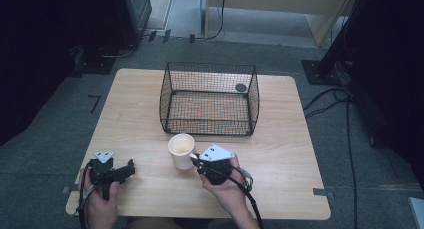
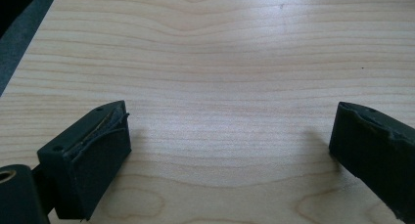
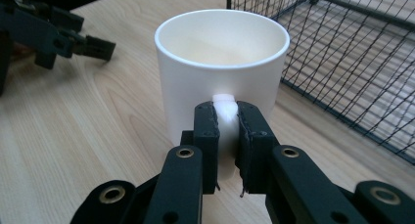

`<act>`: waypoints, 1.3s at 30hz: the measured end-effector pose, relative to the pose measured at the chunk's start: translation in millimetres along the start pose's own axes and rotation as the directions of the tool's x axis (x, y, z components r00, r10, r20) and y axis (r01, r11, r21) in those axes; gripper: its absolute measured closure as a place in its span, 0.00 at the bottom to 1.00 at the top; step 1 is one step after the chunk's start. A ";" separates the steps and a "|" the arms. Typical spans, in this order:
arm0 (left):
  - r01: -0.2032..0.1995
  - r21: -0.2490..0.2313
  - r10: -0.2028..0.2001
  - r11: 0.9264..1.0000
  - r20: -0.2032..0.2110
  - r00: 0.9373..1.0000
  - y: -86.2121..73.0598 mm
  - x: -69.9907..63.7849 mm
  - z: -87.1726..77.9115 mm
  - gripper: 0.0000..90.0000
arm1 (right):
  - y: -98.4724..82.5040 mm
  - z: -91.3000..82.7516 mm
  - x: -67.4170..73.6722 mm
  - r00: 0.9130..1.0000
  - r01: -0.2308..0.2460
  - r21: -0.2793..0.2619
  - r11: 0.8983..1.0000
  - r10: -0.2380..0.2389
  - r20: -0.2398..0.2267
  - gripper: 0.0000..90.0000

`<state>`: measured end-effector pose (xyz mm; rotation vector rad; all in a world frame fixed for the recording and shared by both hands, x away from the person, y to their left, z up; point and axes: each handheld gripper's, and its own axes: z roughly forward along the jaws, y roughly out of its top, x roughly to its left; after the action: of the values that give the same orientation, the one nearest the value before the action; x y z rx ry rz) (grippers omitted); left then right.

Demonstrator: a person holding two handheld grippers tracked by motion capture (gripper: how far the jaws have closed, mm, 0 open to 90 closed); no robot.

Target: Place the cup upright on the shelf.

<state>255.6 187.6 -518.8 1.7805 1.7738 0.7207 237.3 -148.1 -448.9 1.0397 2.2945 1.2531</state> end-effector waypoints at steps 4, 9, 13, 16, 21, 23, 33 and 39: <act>0.000 0.000 0.000 1.000 0.000 1.000 0.0 0.0 0.0 0.02 | 5.7 -8.7 -3.5 1.000 -0.002 -0.019 1.000 0.002 -0.002 0.90; 0.000 0.000 0.000 1.000 0.000 1.000 0.0 0.0 0.0 0.02 | 19.1 -23.8 -8.0 1.000 0.016 -0.048 0.999 -0.016 0.001 0.90; 0.002 -0.001 -0.002 1.000 0.000 1.000 0.0 -0.1 0.1 0.02 | 25.8 -30.2 -10.2 1.000 0.024 -0.057 0.998 -0.024 0.007 0.90; 0.001 0.000 -0.001 1.000 0.001 1.000 0.0 -0.1 0.0 0.02 | 31.9 -35.2 -13.2 1.000 0.026 -0.073 0.997 -0.025 0.011 0.90; 0.002 -0.001 -0.002 1.000 0.001 1.000 0.0 -0.1 0.1 0.02 | 43.7 -43.2 -17.9 0.999 0.036 -0.087 0.996 -0.034 0.023 0.90; 0.002 -0.001 -0.002 1.000 0.000 1.000 0.0 -0.1 0.1 0.02 | 45.4 -44.4 -18.7 0.999 0.036 -0.088 0.995 -0.034 0.026 0.90; 0.002 0.000 -0.002 1.000 0.001 1.000 0.1 -0.1 0.0 0.02 | 66.8 -56.1 -33.3 0.998 0.037 -0.122 0.992 -0.030 0.058 0.90; 0.002 -0.003 -0.002 1.000 0.000 1.000 0.0 -0.1 0.2 0.02 | 77.9 -59.6 -40.8 0.996 0.047 -0.128 0.991 -0.037 0.082 0.90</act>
<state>255.8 187.5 -518.9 1.7767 1.7726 0.7224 264.8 -185.8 -353.5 0.9732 2.1338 1.3022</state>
